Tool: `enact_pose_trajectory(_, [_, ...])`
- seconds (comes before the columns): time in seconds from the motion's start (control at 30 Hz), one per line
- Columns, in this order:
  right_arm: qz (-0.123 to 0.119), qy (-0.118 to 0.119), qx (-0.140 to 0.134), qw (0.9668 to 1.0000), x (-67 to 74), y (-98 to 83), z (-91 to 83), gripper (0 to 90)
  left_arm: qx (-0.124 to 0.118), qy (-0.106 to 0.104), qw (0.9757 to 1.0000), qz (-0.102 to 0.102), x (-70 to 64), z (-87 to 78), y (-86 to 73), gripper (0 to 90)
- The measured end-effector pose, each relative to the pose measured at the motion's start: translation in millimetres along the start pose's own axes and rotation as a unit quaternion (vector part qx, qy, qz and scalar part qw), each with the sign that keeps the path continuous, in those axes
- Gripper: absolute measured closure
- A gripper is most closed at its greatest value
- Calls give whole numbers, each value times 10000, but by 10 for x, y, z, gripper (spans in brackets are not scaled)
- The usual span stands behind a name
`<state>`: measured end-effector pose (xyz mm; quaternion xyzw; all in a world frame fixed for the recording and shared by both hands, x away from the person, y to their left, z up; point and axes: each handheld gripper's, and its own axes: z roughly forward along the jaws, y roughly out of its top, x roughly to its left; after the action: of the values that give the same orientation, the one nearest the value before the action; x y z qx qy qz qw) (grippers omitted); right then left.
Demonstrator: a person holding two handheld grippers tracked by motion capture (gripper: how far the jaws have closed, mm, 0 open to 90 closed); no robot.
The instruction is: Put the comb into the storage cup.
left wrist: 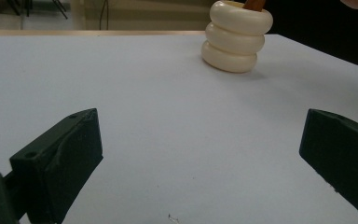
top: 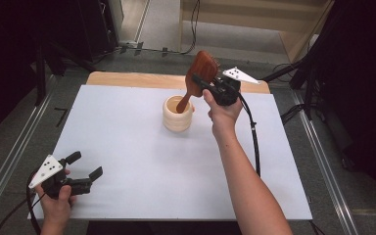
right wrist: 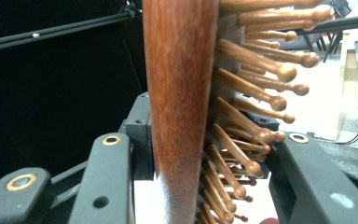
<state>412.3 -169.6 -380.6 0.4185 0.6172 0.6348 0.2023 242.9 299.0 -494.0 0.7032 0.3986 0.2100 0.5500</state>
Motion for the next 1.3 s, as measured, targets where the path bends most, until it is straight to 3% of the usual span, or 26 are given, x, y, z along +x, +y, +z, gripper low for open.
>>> enact_pose_trajectory(0.33, [12, -19, 142, 9999, 13, -167, 122, 538, 4, 0, 10000, 13, -2, 1, 1, 0])
enact_pose_trajectory(0.73, [340, -126, 219, 9991, -47, -443, 217, 538, 34, -46, 10000, 38, 0, 5, 2, 0])
enact_pose_trajectory(1.3, [686, -200, 177, 9973, -61, -628, 317, 539, 75, -69, 9999, 64, -5, 17, 4, 0])
